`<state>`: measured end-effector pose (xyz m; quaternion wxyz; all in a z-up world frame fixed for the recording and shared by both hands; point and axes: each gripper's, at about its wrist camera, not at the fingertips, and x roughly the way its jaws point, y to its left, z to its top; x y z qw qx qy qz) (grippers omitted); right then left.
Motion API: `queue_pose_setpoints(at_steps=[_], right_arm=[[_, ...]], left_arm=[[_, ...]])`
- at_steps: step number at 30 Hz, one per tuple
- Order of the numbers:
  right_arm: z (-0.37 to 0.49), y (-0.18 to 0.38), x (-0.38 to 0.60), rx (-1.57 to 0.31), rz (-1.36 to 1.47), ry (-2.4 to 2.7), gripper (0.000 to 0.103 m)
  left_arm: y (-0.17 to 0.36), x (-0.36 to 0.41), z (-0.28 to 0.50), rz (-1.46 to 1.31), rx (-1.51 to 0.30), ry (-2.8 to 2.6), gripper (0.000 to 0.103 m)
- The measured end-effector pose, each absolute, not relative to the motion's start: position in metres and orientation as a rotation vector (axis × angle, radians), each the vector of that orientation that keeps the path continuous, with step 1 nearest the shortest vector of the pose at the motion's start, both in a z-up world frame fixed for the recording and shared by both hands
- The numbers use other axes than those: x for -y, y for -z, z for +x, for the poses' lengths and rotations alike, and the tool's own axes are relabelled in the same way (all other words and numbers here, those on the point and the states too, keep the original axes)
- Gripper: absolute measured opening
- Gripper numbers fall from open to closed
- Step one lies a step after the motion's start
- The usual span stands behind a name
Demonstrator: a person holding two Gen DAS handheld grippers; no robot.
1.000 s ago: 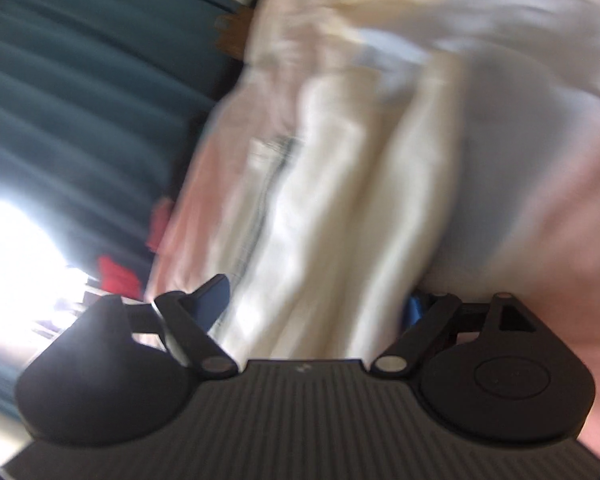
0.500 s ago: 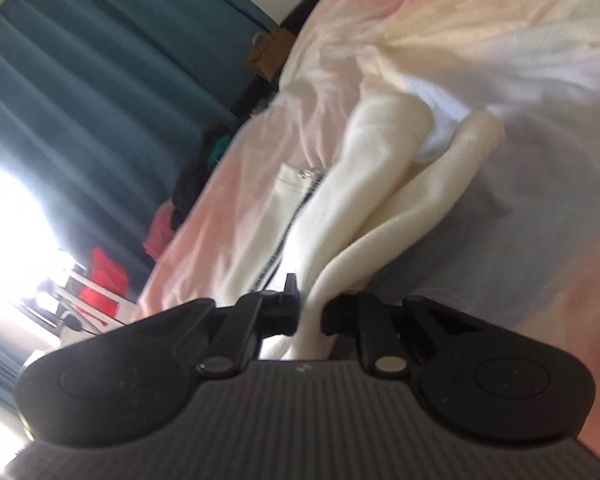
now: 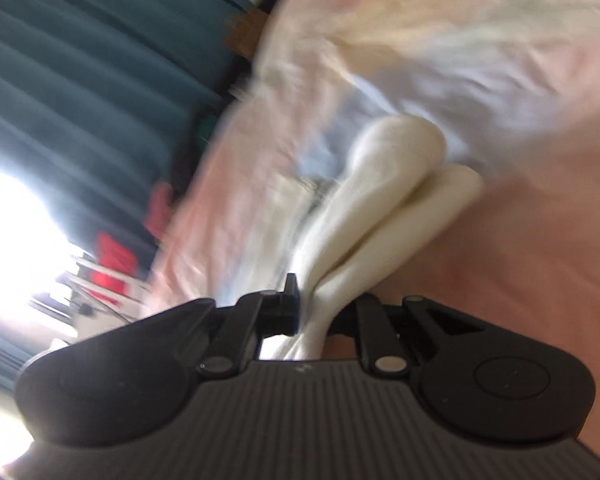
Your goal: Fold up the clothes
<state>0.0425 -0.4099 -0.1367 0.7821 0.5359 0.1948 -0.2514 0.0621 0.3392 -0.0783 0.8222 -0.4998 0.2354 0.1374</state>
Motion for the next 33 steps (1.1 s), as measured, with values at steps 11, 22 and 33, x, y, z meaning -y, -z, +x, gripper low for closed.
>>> queue_pose_setpoints(at_steps=[11, 22, 33], right_arm=[[0.011, 0.146, 0.405, -0.49, 1.23, 0.78, 0.056], [-0.019, 0.124, 0.413, -0.243, 1.221, 0.649, 0.072], [0.009, 0.165, 0.417, -0.452, 1.374, 0.58, 0.066]], left_arm=[[0.084, -0.346, 0.031, -0.957, -0.631, -0.39, 0.061], [0.016, -0.204, 0.036, -0.411, -0.484, -0.381, 0.095], [0.073, -0.002, 0.07, 0.08, -0.585, 0.41, 0.094]])
